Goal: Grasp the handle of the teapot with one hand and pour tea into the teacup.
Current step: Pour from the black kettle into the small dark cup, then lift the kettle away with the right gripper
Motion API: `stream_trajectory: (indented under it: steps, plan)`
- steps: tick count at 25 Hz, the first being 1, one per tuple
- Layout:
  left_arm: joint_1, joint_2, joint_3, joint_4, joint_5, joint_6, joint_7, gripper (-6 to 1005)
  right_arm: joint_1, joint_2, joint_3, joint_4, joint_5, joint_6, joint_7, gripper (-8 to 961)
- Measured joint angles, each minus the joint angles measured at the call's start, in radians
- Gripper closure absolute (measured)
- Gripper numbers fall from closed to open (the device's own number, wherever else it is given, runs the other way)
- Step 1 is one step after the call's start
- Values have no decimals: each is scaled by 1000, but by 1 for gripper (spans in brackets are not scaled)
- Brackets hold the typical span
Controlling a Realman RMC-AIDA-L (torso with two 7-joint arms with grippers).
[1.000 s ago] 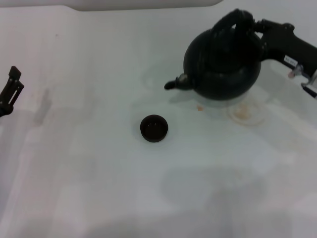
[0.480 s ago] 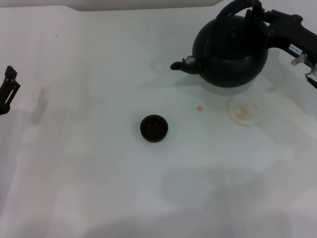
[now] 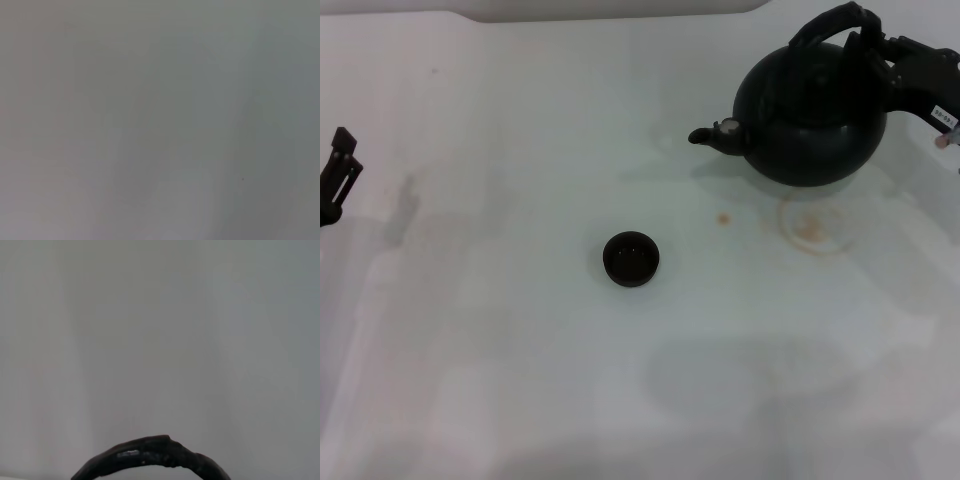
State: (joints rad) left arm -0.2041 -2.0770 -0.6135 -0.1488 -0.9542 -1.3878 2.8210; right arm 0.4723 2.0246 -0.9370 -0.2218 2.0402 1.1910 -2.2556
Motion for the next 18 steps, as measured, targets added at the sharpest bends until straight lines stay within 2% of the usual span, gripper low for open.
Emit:
stream_trajectory:
  steps: [9,18]
  plan:
    - [-1,-1,0,0,0,0,-1,110,-16,-3,0,10,2,4,57,767]
    - [0,-2,0,0,0,0,-3,109,-31,-7,-4,3,3,15,-1,768]
